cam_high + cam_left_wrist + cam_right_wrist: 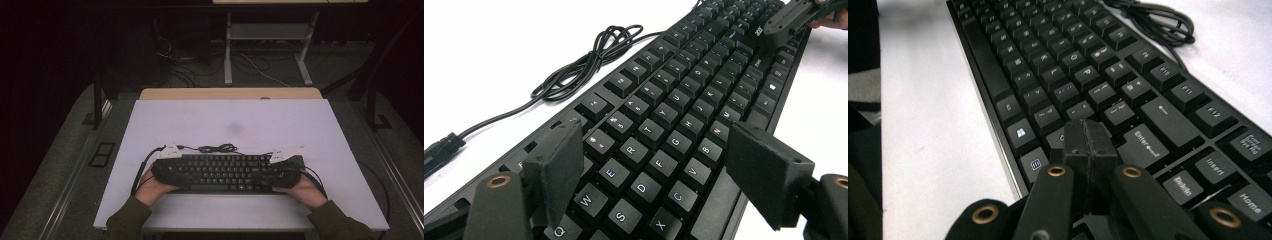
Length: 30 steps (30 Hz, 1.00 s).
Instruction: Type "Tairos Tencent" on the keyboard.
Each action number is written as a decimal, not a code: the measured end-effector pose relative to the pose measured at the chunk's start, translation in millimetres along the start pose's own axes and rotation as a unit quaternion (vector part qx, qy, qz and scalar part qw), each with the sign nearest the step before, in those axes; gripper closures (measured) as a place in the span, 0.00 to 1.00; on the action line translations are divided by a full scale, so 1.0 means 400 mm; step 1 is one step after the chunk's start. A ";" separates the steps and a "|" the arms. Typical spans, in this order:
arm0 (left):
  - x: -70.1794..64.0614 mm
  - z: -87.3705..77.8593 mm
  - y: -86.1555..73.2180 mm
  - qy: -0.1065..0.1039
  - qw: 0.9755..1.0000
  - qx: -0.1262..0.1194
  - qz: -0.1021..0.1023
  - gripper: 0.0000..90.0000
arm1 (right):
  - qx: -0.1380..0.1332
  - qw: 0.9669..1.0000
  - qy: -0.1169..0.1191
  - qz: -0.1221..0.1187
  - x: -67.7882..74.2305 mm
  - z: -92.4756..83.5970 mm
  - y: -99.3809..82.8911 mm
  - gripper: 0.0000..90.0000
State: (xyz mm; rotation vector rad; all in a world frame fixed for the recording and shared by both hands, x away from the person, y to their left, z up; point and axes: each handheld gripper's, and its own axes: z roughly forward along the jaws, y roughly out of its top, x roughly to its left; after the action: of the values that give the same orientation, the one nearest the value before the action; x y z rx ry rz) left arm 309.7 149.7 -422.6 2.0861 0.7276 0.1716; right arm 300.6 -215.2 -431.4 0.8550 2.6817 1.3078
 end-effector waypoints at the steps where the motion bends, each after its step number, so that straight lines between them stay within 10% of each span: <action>1: 0.000 0.000 0.000 0.000 1.000 0.000 0.000 0.25 | 0.003 1.000 -0.001 -0.002 0.001 0.002 0.000 0.99; 18: -0.001 0.000 0.002 0.002 1.000 -0.001 0.003 0.28 | 0.025 1.000 -0.002 -0.016 0.008 0.022 -0.007 0.99; 30: 0.001 0.034 0.026 -0.003 1.000 0.005 0.016 0.73 | 0.026 1.000 -0.001 -0.015 0.008 0.022 -0.007 0.99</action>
State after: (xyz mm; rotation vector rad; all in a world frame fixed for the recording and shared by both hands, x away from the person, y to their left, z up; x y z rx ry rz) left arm 319.9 135.8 -422.5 2.1072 0.6932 0.1799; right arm 299.1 -208.8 -438.4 0.8163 2.7269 1.2356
